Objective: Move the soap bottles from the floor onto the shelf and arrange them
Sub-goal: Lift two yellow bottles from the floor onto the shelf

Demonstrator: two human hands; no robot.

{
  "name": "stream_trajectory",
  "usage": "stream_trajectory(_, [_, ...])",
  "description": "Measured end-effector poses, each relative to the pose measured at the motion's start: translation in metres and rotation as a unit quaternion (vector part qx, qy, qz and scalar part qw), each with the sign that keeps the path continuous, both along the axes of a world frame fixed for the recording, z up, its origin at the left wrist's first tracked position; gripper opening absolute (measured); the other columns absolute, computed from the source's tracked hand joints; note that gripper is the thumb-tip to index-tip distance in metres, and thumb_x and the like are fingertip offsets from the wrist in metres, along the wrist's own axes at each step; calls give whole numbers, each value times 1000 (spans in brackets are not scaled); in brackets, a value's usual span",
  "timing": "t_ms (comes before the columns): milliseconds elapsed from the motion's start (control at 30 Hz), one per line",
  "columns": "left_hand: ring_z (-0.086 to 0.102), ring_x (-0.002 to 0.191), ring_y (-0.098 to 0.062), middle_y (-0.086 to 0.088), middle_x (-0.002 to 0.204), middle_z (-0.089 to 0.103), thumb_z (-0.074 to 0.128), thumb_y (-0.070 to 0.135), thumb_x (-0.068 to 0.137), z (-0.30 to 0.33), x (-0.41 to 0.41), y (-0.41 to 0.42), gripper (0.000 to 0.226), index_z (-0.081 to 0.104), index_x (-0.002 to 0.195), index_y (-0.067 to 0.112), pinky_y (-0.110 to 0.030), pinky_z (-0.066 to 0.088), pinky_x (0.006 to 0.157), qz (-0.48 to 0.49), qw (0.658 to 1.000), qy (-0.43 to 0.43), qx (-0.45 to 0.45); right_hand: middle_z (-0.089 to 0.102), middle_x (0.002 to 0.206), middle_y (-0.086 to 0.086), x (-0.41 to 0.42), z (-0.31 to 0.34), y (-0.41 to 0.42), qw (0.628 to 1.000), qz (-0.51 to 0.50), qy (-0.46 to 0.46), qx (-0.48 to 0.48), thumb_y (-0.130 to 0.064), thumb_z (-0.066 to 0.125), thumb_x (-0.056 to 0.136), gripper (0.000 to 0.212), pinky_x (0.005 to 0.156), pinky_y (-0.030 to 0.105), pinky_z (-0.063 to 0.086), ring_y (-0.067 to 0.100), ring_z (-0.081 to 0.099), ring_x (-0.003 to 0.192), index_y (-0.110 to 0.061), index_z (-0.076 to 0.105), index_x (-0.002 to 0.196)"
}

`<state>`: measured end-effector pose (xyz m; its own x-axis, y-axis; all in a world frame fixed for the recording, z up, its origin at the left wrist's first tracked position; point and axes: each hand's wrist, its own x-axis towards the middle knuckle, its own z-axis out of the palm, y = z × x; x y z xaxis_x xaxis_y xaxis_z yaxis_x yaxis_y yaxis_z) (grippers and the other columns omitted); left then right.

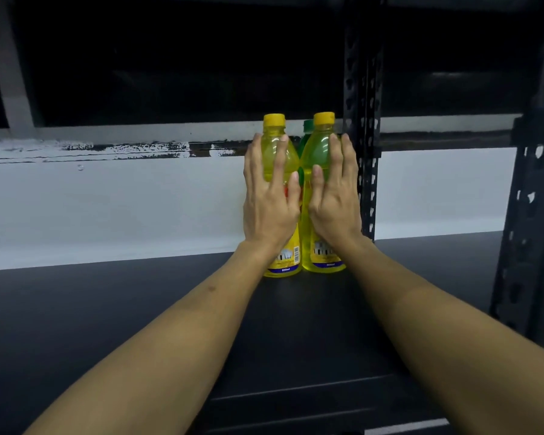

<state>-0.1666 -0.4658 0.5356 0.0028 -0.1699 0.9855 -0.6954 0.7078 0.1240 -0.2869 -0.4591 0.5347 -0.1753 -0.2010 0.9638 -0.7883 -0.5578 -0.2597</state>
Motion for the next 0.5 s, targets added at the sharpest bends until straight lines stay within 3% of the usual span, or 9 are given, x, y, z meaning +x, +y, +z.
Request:
stream_trajectory(67, [14,154,-23,-9,168,6,51,40,103,-1,0,8,67,20,160,26,-21,38,108,-49,997,47,43,8,169,11,-1,-3,8,998,34,-32,36,-35,40,108,64,116,5,11,20,11,156,-11,14,162])
stream_trajectory(100, [14,154,-20,-7,169,2,56,45,100,-3,2,12,77,12,161,28,-10,32,105,-84,989,86,84,4,170,9,-1,-5,13,995,54,-52,64,-39,40,108,69,111,0,8,18,9,156,-11,8,162])
stream_trajectory(133, [15,153,-19,-6,169,2,59,51,97,-7,5,14,88,5,162,29,-5,27,104,-115,979,112,128,2,170,7,-1,-8,16,991,70,-64,93,-43,40,107,74,112,2,8,17,8,155,-12,2,162])
stream_trajectory(167, [21,152,-19,-5,169,8,61,57,93,-12,9,13,97,-2,161,30,-8,28,108,-136,969,119,169,1,171,6,-2,-12,19,987,80,-67,119,-48,39,106,77,117,12,11,18,8,156,-15,-2,162])
stream_trajectory(200, [32,148,-22,-4,167,19,61,64,89,-18,14,11,102,-6,160,34,-21,35,114,-151,960,111,208,3,171,5,-3,-17,22,984,90,-67,141,-53,37,105,79,122,25,16,20,9,156,-19,-5,162])
stream_trajectory(267, [52,133,-24,-2,156,42,58,77,82,-26,24,11,103,-3,156,42,-45,47,108,-159,944,83,277,14,169,5,-5,-24,25,975,104,-78,182,-65,34,101,79,122,48,26,24,20,154,-28,-2,161])
stream_trajectory(300, [57,127,-23,0,149,49,57,80,80,-30,28,11,100,3,155,42,-47,51,103,-159,938,71,300,22,166,5,-6,-26,28,970,106,-88,202,-70,32,99,79,118,53,32,26,28,151,-32,1,160])
stream_trajectory(400, [62,118,-21,4,136,58,56,76,83,-39,35,24,83,21,148,38,-41,55,94,-168,913,60,366,41,154,5,-8,-34,39,949,125,-118,263,-74,35,95,77,110,52,42,26,47,138,-36,9,157])
stream_trajectory(500, [54,130,-30,-4,144,51,49,82,82,-49,41,39,90,24,150,28,-49,49,102,-97,876,33,471,57,138,5,-11,-48,57,912,139,-135,360,-61,44,100,71,104,43,46,30,58,127,-22,19,154])
